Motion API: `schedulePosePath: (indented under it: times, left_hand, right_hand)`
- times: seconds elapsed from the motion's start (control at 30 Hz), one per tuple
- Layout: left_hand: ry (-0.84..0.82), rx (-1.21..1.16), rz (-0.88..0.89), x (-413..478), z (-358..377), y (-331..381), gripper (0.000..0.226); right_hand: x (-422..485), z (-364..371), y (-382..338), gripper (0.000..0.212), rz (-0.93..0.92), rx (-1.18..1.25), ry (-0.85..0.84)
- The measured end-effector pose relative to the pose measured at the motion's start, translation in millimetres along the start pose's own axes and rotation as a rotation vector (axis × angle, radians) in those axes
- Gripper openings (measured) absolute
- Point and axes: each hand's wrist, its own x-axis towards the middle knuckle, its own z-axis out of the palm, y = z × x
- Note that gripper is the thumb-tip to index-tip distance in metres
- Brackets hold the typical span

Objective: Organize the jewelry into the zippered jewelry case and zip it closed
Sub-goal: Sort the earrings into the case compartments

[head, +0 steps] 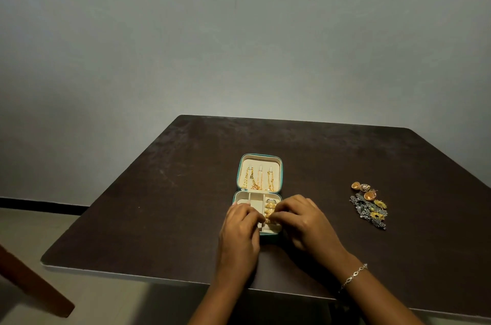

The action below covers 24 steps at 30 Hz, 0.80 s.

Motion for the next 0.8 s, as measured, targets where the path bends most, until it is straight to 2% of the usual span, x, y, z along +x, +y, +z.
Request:
schedulePosePath:
  times: [0.07,0.4,0.6,0.73,0.8]
  left_hand:
    - [0.006,-0.002,0.009,-0.3,0.1,-0.6,0.028]
    - [0.008,0.029,0.043,-0.4,1.6,-2.0,0.028]
    - [0.004,0.027,0.013,-2.7,0.4,-0.1,0.035]
    - [0.01,0.059,-0.013,-3.2,-1.7,2.9,0.034]
    - [0.007,0.06,-0.017,-3.2,-1.2,2.6,0.032]
  right_hand:
    - [-3.5,-0.2,-0.1,0.026,0.034,0.041,0.031]
    - [-11.4,2.5,1.4,0.024,0.037,0.058,0.016]
    - [-15.9,9.5,4.0,0.035,0.126,0.136,0.038]
    - [-17.3,7.5,1.6,0.032,0.092,0.041,0.041]
    - [-18.8,7.5,-1.7,0.042,0.067,-0.022,0.006]
